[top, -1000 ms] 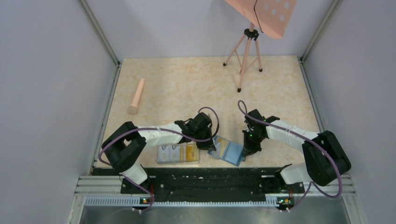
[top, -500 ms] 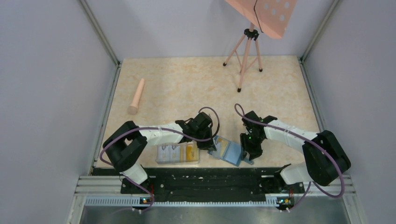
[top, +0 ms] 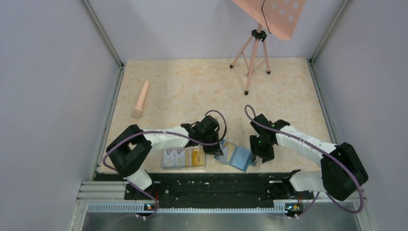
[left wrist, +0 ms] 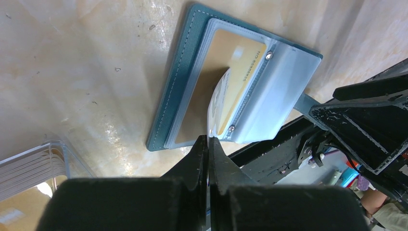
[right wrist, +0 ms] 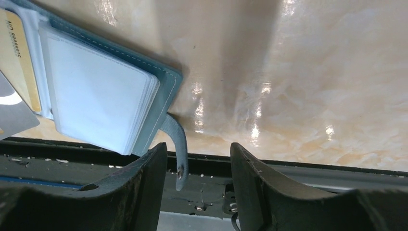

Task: Put the credit cards into the card holder
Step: Insert the credit card into the card holder.

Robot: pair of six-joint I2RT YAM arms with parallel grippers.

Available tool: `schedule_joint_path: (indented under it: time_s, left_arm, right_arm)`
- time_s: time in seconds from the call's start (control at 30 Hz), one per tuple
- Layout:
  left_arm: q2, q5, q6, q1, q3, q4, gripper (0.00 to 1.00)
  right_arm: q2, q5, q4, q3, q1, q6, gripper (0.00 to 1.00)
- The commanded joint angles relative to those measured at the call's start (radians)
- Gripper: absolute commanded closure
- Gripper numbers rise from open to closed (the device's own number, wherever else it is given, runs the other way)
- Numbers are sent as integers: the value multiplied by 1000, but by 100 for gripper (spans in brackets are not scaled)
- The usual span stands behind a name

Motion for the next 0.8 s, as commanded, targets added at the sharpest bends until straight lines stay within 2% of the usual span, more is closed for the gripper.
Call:
schedule_joint_path:
  time_s: [0.0,0.1,0.3,0.43,0.77]
  left_arm:
    - [37,-61,19,-3,0,-84,100]
    - [37,-60,20,-3,2,-87,100]
    - [27,-67,21,-3,3,-91,100]
    - [5,-80,21,-3,8,-101,100]
    - [-99,-113,35,-3,4,-84,100]
  right_arm:
    - [-16,29,5,7,11,30,48]
    - [-3,-16,50,-11,9,34,54]
    - [19,-154,134,-21,9,39,82]
    - [24,-167,137,-12,9,35,100]
    - [100,-163,172,62,9,-101,100]
